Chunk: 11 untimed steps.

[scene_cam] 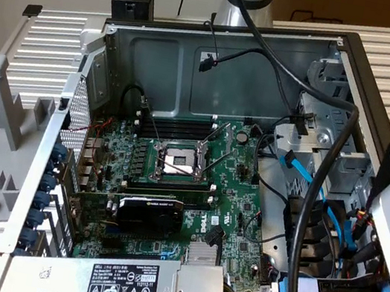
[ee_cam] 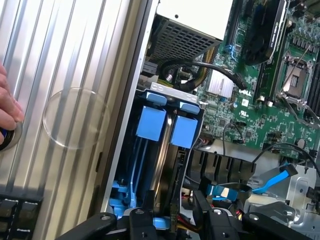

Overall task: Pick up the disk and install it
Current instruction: 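Insert the first disk wire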

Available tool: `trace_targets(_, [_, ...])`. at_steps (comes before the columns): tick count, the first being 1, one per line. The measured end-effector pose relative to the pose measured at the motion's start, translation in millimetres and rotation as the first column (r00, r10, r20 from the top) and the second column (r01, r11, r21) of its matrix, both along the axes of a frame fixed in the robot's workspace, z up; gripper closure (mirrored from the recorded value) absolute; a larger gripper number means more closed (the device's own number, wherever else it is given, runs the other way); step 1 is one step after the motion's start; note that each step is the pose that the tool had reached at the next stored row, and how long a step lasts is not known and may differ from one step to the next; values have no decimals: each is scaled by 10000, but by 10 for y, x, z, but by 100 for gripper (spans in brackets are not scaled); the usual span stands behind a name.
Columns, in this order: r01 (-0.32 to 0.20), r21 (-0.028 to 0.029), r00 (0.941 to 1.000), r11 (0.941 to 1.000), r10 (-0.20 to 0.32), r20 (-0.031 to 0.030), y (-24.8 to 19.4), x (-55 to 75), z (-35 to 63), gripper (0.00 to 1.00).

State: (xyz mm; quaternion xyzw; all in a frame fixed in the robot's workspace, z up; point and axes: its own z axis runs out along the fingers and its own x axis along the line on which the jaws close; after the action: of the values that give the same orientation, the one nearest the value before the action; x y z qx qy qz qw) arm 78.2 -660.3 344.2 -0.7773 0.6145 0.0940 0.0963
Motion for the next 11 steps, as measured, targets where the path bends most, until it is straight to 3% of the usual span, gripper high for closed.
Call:
trace_targets(7, [-2,41,10000,10000,3,-80,0,15,-9,59])
trace_targets(8, [-4,47,10000,10000,5,-98,-1,18,-9,66])
trace_targets(11, [-3,73,9999,10000,4,-166,-8,68,-13,66])
